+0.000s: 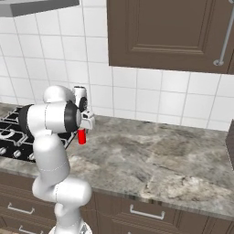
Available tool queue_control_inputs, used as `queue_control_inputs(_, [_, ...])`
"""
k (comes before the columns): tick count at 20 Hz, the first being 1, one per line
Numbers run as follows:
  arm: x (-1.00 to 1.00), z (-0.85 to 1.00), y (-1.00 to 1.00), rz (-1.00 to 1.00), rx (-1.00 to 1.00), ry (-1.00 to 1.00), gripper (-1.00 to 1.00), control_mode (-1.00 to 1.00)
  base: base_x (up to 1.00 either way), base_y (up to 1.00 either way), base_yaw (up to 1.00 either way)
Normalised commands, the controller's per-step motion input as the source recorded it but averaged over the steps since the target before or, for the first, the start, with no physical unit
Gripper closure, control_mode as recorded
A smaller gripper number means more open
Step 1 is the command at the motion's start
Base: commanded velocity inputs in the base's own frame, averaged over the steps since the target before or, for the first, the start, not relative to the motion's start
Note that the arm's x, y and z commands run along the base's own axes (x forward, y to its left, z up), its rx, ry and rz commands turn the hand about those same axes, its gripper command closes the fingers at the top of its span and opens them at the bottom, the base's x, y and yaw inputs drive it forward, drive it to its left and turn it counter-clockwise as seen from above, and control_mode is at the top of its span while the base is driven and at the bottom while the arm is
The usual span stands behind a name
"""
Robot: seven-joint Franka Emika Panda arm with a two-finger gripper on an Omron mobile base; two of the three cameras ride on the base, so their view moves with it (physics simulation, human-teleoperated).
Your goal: Four empty soda cans are scattered around the kitchen. Gather all the cans and cluster them next to the stove for recycling.
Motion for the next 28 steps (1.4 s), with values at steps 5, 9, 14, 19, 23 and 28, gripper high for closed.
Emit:
queue_control_inputs(5, [0.00,-0.41,0.00,-0.01,0.00,0.00,1.00,-1.00,0.00,0.00,0.00])
queue_control_inputs(9, [0.00,-0.04,0.00,0.00,0.00,0.00,1.00,-1.00,0.00,0.00,0.00])
queue_control_inputs(14, [0.00,0.00,0.00,0.00,0.00,0.00,-1.00,-1.00,0.00,0.00,0.00])
queue_control_inputs(19, [0.00,0.00,0.00,0.00,0.00,0.00,-1.00,-1.00,0.00,0.00,0.00])
queue_control_inputs(23, [0.00,0.00,0.00,0.00,0.00,0.00,-1.00,-1.00,0.00,0.00,0.00])
queue_control_inputs(28, [0.00,0.10,0.00,0.00,0.00,0.00,-1.00,-1.00,0.00,0.00,0.00])
